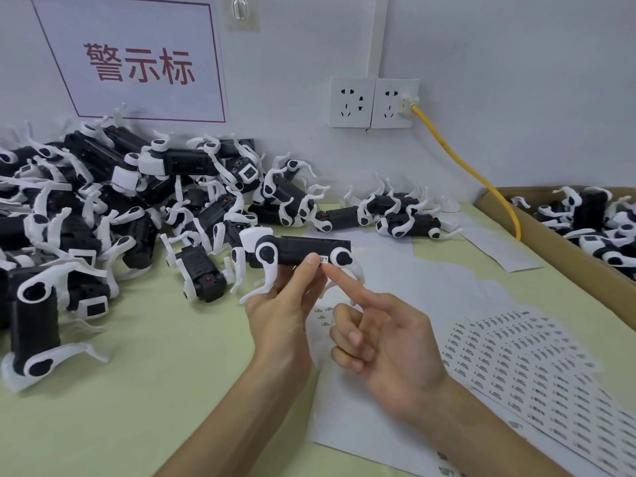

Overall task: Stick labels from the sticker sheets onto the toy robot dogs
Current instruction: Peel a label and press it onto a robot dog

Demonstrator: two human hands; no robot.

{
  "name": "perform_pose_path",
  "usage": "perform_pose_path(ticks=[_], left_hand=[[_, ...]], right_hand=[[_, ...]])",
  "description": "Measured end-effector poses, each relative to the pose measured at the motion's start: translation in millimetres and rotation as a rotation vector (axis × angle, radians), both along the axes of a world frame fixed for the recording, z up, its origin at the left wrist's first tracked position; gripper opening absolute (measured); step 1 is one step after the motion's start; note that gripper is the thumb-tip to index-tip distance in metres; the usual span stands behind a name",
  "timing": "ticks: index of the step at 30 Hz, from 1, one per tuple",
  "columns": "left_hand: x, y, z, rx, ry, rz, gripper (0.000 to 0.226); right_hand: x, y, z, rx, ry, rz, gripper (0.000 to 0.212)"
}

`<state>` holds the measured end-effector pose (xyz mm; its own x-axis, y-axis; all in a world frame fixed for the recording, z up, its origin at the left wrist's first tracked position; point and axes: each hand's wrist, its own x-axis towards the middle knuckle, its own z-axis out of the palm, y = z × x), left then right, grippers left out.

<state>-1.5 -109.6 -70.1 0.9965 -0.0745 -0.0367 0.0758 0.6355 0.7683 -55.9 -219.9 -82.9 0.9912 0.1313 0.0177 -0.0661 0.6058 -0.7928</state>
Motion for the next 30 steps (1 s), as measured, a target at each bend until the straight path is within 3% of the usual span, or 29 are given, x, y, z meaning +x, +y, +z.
perform_pose_path(ticks=[4, 11, 18, 22, 26, 30], left_hand=[[4.3, 1.2, -0.4, -0.018, 0.026, 0.023, 0.005], [15.8, 9.9, -1.6, -0.033, 0.058, 0.084, 0.026], [7.7, 1.1, -5.3, 0.067, -0.024, -0.07, 0.02], [4.4, -1.0, -7.0, 0.129, -0.121, -0.064, 0.027], [2.2, -0.9, -7.4, 0.17, -0.211, -0.056, 0.038], [5.7, 0.4, -8.3, 0.217, -0.231, -0.02, 0.027]], right_hand=[[0.2, -0.4, 0.3, 0.032, 0.014, -0.026, 0.052], [-0.4, -8.7, 5.7, 0.029, -0.017, -0.13, 0.051], [0.2, -19.6, 11.5, -0.025, -0.018, -0.352, 0.046], [1.1, -19.7, 10.0, -0.236, -0.026, -0.47, 0.045], [2.2, -15.0, 6.1, -0.577, -0.159, -0.485, 0.06], [4.1, -11.5, 2.2, -0.791, -0.22, -0.544, 0.065]])
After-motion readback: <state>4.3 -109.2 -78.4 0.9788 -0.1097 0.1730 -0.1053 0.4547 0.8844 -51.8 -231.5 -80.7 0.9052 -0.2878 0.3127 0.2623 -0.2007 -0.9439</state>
